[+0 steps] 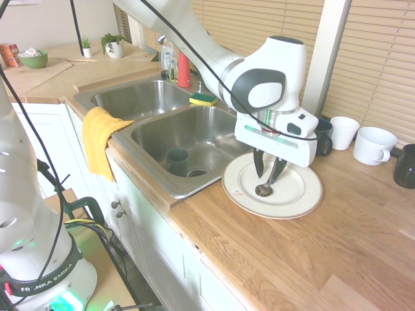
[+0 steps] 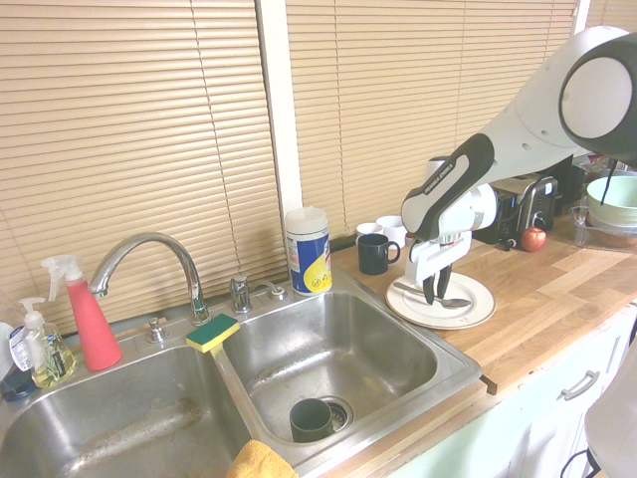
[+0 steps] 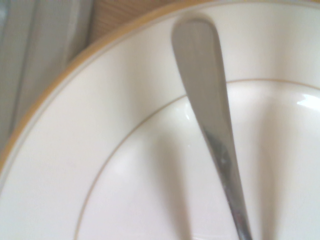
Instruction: Put the spoon into the sink
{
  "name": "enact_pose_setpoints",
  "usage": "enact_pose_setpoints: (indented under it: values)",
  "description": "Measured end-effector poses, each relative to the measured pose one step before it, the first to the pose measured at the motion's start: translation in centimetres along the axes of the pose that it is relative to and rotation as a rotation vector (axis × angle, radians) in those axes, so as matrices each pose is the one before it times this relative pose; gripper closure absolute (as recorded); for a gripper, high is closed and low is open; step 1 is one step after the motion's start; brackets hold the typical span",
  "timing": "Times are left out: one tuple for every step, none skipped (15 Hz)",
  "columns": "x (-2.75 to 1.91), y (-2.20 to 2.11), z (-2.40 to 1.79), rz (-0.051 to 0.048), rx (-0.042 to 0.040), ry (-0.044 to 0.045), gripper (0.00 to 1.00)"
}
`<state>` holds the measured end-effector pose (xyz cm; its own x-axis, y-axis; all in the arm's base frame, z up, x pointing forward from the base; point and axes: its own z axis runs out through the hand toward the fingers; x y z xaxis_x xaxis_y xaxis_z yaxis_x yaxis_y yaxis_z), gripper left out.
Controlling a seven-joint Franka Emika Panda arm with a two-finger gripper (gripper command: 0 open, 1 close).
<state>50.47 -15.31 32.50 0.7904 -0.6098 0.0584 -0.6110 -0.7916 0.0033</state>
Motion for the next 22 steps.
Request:
enact_pose_setpoints:
  values:
    - [0.145, -0.034, 0.01, 0.00141, 0.00096, 0.00055, 1.0]
    - [0.082, -0.059, 0.003, 0.00114, 0.0019, 0.0, 1.0]
    - [0.043, -0.027, -0.02, 0.00182, 0.00232, -0.00019, 1.0]
    - [0.024, 0.034, 0.009, 0.0021, 0.00146, -0.00064, 1.0]
    - [0.027, 0.047, -0.001, 0.00254, 0.00194, -0.00069, 1.0]
    - [0.041, 0.059, -0.022, 0.00249, 0.0022, -0.0003, 1.0]
    - [0.036, 0.044, -0.018, 0.002, 0.00164, -0.0001, 1.0]
    - [0.046, 0.078, -0.016, 0.0014, 0.00165, -0.00025, 1.0]
    - [0.029, 0.024, 0.001, 0.00096, 0.0013, -0.00037, 1.0]
    - [0.024, -0.016, -0.002, -0.00002, 0.00017, 0.00021, 1.0]
    - [0.041, -0.025, 0.0, 0.00031, 0.0004, 0.00024, 1.0]
    - [0.059, -0.033, -0.003, 0.00096, 0.00099, 0.00023, 1.0]
    - [0.061, -0.027, -0.028, 0.00204, 0.00221, 0.00002, 1.0]
    - [0.046, 0.019, -0.023, 0.00313, 0.00333, -0.00057, 1.0]
    - [0.044, 0.091, -0.017, 0.00294, 0.00296, -0.00075, 1.0]
    - [0.065, 0.092, -0.122, 0.00094, 0.00447, 0.00105, 1.0]
    - [0.076, 0.053, -0.418, -0.00252, 0.00564, 0.00657, 1.0]
    - [0.04, -0.04, -0.809, -0.00226, 0.00792, 0.01357, 1.0]
    - [-0.026, -0.146, -1.165, -0.00346, 0.0097, 0.01686, 1.0]
    - [-0.162, -0.315, -1.347, -0.008, 0.01018, 0.01746, 1.0]
    - [-0.378, -0.461, -1.222, -0.0155, 0.00657, 0.01587, 1.0]
    - [-0.654, -0.692, -0.939, -0.02028, -0.00022, 0.01203, 1.0]
